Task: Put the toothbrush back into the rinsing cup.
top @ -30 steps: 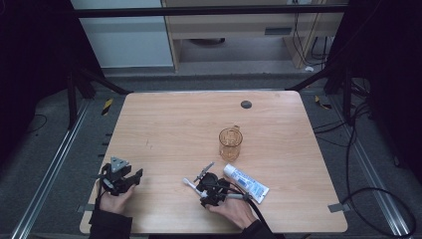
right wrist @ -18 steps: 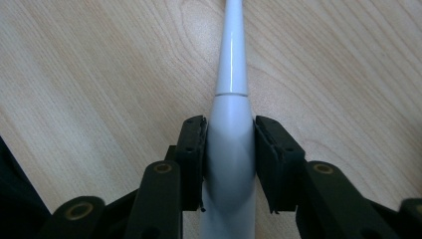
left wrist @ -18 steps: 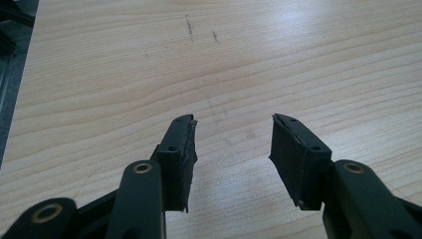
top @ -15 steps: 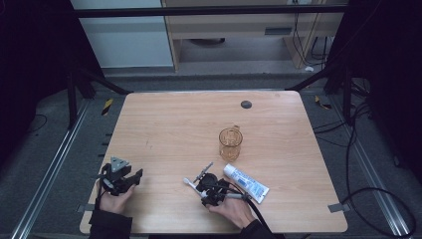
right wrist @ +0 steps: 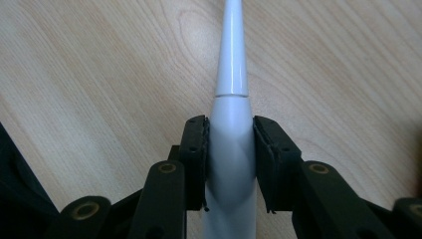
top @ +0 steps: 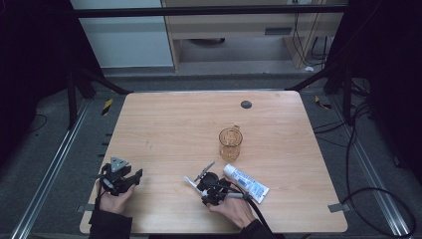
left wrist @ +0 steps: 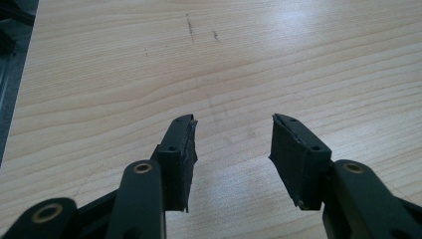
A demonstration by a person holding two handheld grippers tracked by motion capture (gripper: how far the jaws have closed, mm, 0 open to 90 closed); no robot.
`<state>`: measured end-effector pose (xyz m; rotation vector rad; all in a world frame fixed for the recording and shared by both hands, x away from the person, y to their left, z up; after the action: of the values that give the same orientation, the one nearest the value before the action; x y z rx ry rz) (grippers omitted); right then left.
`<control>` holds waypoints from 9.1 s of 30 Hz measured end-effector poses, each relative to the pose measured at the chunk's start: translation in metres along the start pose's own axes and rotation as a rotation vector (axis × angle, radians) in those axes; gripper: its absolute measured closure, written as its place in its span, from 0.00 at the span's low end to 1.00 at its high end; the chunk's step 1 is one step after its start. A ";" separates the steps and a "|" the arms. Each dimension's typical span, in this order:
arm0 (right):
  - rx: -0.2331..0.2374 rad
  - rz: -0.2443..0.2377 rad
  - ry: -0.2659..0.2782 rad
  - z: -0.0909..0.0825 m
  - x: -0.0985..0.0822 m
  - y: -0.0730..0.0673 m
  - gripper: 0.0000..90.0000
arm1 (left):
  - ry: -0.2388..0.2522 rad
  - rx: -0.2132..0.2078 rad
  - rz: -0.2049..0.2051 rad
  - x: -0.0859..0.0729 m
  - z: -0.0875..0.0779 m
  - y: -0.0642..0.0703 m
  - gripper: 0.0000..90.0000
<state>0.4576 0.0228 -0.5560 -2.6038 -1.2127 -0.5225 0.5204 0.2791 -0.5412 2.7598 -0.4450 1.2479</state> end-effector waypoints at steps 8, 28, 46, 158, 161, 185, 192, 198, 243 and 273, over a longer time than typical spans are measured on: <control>0.024 0.012 0.088 -0.019 0.009 0.000 0.75 | 0.001 0.001 -0.002 0.000 0.000 0.000 0.57; 0.036 0.049 0.317 -0.066 0.030 0.012 0.76 | 0.002 0.003 -0.002 0.000 0.000 0.000 0.57; -0.030 0.124 0.656 -0.110 0.063 0.031 0.75 | 0.005 0.009 -0.002 0.001 0.000 -0.001 0.57; -0.428 0.360 0.996 -0.098 0.103 0.156 0.75 | 0.006 0.031 -0.024 0.000 0.000 -0.007 0.55; -0.430 0.356 0.991 -0.097 0.104 0.155 0.75 | 0.006 0.031 -0.024 0.000 0.000 -0.007 0.54; -0.433 0.362 0.922 -0.079 0.093 0.152 0.75 | 0.006 0.031 -0.025 0.000 0.000 -0.007 0.54; -0.434 0.365 0.919 -0.076 0.092 0.153 0.75 | 0.005 0.031 -0.025 0.000 0.001 -0.006 0.55; -0.430 0.363 0.904 -0.073 0.090 0.152 0.75 | 0.006 0.030 -0.025 0.000 0.000 -0.006 0.55; -0.404 0.338 0.843 -0.068 0.084 0.143 0.52 | 0.004 0.029 -0.026 0.000 0.001 -0.006 0.54; -0.267 0.214 0.724 -0.115 0.024 0.131 0.23 | 0.003 0.025 -0.030 0.000 0.001 -0.006 0.54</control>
<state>0.5468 -0.0830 -0.4479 -2.3290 -0.6483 -1.4889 0.5222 0.2845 -0.5417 2.7743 -0.3884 1.2588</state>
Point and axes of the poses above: each handheld gripper's, and its own axes: z roughly forward along the jaws, x roughly out of its top, y roughly to its right, the point moved 10 cm from there along z, roughly forward along the jaws
